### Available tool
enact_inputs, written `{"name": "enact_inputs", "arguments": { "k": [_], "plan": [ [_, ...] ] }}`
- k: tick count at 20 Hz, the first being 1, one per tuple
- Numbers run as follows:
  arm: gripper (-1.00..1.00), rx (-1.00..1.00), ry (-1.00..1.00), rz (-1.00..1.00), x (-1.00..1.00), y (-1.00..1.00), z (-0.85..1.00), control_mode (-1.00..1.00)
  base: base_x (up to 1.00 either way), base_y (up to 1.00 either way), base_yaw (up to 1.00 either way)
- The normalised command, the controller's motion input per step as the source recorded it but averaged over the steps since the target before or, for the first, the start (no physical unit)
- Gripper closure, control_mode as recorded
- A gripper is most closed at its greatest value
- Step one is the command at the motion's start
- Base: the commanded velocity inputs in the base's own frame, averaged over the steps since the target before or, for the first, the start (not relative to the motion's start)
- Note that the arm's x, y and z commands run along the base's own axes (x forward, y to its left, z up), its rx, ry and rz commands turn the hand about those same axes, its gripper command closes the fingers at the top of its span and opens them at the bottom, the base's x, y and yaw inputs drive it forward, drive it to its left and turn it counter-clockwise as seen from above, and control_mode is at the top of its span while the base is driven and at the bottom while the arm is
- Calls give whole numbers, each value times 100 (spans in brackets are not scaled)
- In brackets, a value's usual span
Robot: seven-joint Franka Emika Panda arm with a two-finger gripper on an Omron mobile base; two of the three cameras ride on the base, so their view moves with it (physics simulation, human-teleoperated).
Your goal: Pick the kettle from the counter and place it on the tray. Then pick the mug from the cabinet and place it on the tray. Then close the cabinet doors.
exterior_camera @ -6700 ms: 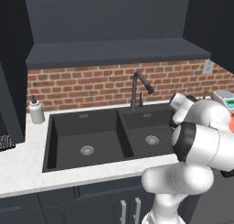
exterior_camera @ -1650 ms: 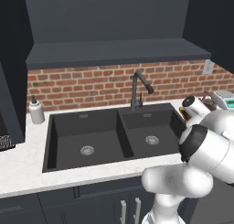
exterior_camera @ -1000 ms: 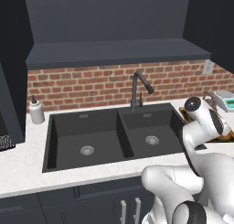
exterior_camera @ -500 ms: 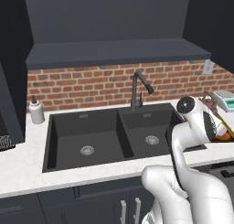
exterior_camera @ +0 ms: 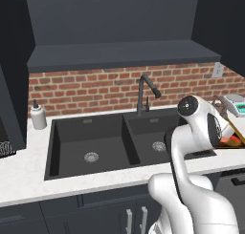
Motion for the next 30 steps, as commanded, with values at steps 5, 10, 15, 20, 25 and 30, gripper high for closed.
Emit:
{"name": "enact_inputs", "arguments": {
  "k": [5, 10, 15, 20, 25, 30],
  "plan": [
    [-100, 0, -6, 0, -28, 21, 43, -100, 0, 0, 0],
    [-100, 0, -5, 0, -35, 12, 31, -100, 0, 0, 0],
    [-100, 0, 0, 0, -27, 13, 12, -100, 0, 0, 0],
    [-100, -1, 0, 0, -23, 17, 7, -100, 0, 0, 0],
    [-100, -2, 0, 0, -21, 7, 7, -100, 0, 0, 0],
    [-100, -3, -2, 0, -18, 3, 8, -100, 0, 0, 0]
  ]
}}
